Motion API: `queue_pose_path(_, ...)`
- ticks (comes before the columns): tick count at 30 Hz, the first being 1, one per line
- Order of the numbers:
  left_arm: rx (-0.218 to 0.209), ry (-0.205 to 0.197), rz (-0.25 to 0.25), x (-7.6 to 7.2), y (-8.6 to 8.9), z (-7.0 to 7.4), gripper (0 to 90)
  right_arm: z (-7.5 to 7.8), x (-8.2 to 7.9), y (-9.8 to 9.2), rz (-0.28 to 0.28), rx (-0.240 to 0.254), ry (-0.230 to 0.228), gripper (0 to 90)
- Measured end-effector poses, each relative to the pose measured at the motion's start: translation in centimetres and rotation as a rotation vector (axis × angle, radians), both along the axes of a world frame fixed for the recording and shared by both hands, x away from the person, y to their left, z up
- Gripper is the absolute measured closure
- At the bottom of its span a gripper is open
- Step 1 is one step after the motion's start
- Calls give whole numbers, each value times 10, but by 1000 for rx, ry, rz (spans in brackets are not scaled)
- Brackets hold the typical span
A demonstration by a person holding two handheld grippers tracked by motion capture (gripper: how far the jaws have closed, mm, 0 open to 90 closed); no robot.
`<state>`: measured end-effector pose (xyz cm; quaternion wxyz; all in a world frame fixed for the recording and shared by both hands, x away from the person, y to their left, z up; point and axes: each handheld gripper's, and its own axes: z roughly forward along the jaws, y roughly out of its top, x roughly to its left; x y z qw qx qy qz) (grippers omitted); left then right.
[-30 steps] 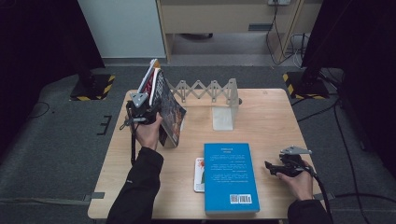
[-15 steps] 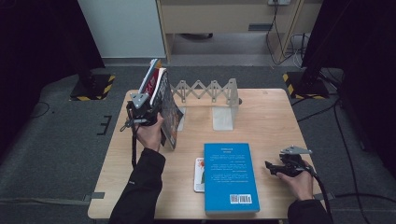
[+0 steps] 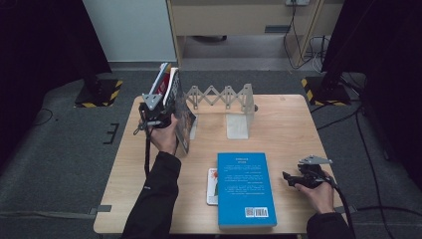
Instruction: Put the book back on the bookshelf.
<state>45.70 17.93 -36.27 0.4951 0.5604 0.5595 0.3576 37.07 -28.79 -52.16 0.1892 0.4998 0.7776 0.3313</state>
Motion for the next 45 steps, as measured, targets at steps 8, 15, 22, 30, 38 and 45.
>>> queue_pose_path(8, 12, -20, 11, 10, -3, -5, 819, 0, 0, 0, 3, -1, -1, 273)
queue_pose_path(15, 58, -13, 24, 11, 2, -10, 818, 0, 1, 0, 6, -4, -1, 275)
queue_pose_path(22, 93, -6, 33, 9, 5, -11, 811, 0, 0, 0, 5, -5, 1, 275)
queue_pose_path(30, 126, -21, 29, -4, 1, -7, 703, 1, 0, 0, 8, -3, -7, 275)
queue_pose_path(38, 129, -29, -10, -21, 4, -5, 552, 2, 0, 0, 4, -1, -15, 273)
queue_pose_path(45, 126, -36, -54, -41, 11, -6, 479, 3, -1, 0, -6, 8, -16, 266)
